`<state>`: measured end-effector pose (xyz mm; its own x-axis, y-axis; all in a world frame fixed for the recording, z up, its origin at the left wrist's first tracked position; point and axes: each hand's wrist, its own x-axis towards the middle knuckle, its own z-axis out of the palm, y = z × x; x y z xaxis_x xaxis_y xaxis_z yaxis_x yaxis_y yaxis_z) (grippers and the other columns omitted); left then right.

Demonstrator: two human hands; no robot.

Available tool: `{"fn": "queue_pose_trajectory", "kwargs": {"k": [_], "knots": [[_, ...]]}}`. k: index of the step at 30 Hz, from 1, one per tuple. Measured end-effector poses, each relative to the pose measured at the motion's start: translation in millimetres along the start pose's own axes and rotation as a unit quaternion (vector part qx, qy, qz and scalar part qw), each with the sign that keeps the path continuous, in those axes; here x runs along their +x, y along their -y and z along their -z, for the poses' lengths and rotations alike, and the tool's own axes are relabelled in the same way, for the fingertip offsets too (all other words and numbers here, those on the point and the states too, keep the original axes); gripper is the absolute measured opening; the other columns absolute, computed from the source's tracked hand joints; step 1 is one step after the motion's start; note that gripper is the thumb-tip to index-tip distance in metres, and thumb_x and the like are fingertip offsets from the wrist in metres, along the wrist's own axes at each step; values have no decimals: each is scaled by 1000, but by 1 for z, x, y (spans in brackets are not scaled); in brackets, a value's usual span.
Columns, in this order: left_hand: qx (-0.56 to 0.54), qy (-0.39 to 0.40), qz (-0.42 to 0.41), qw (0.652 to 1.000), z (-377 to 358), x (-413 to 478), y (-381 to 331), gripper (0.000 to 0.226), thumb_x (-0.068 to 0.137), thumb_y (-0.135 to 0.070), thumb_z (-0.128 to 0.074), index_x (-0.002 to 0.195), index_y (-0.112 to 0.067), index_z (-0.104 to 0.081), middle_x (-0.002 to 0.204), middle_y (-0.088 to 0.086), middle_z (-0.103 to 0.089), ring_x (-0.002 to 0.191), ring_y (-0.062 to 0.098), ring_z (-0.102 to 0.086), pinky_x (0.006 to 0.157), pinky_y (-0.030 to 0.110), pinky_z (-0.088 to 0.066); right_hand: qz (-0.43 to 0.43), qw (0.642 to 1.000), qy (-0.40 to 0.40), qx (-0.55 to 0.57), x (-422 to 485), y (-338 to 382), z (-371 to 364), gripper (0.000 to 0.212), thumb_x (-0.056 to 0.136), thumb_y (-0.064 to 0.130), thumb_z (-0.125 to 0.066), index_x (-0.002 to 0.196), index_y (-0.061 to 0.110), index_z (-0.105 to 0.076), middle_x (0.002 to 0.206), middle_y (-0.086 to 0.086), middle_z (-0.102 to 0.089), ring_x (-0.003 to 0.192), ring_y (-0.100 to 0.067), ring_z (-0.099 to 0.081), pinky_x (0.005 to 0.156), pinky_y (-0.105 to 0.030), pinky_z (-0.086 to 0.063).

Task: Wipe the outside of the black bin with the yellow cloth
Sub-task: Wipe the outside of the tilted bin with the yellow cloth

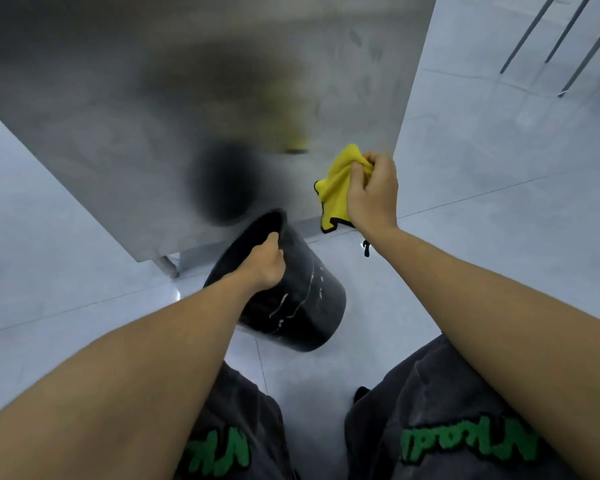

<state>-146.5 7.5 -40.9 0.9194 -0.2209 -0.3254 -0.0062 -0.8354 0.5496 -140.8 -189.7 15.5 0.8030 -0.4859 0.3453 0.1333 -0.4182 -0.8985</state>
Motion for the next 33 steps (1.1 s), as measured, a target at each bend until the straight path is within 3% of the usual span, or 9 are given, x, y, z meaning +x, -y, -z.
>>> {"fn": "queue_pose_trajectory", "kwargs": {"k": [5,10,12,14,16,18,21,28,33], "knots": [[-42,-27,35,998,-2,-11,8,51,106,-21,-31,155,-12,-22,153,20,-39,138,39,-38,110,40,-32,-11,996,85,20,-52,-24,-38,7,98,21,-54,104,18,-56,108,-7,-60,97,-18,-56,84,-26,-44],[-29,-69,11,997,-4,-12,18,47,101,-29,-29,147,-22,-36,143,17,-52,129,41,-48,107,48,-38,11,977,213,-15,-85,-53,-66,20,96,26,-64,109,13,-72,104,-1,-61,92,-8,-56,79,-14,-39],[-39,-79,9,996,-4,-12,21,48,92,-37,-25,136,-27,-42,132,14,-59,119,41,-53,101,51,-42,-1,966,257,-16,-91,-64,-72,26,96,29,-65,117,18,-76,113,-1,-60,103,-10,-57,91,-13,-41],[-43,-88,15,995,-4,-13,22,49,94,-39,-24,138,-29,-40,135,12,-59,121,41,-52,102,50,-42,-2,963,268,-31,-96,-79,-76,32,96,32,-63,126,25,-71,133,-4,-57,125,-18,-51,111,-29,-38],[-40,-103,22,994,-4,-12,23,46,100,-35,-26,144,-30,-36,141,11,-55,126,40,-50,103,46,-40,13,957,284,-59,-101,-91,-77,42,97,35,-59,139,29,-60,151,-5,-48,142,-24,-39,121,-38,-28],[-40,-113,20,993,-4,-10,25,43,100,-34,-26,142,-29,-38,137,11,-58,123,40,-52,100,45,-41,6,951,304,-62,-109,-96,-79,50,102,36,-53,151,30,-44,160,-1,-37,150,-18,-28,124,-35,-21],[-43,-113,11,993,-5,-8,27,41,98,-34,-25,136,-28,-39,130,11,-61,117,39,-55,98,48,-43,12,961,273,-51,-121,-96,-88,53,104,42,-45,155,34,-34,163,5,-32,151,-12,-25,123,-29,-20],[-49,-126,14,991,-3,-5,33,49,97,-34,-26,145,-27,-34,133,11,-60,118,39,-55,100,51,-43,62,969,231,-69,-121,-109,-99,50,105,43,-41,153,32,-40,156,4,-43,145,-14,-37,121,-29,-27],[-72,-163,6,984,-4,-11,33,25,96,-15,-36,120,-18,-31,78,4,-58,79,35,-60,76,52,-48,-42,972,207,-105,-113,-130,-99,61,95,60,-31,150,37,-45,142,2,-58,132,-22,-49,114,-41,-37]]}}
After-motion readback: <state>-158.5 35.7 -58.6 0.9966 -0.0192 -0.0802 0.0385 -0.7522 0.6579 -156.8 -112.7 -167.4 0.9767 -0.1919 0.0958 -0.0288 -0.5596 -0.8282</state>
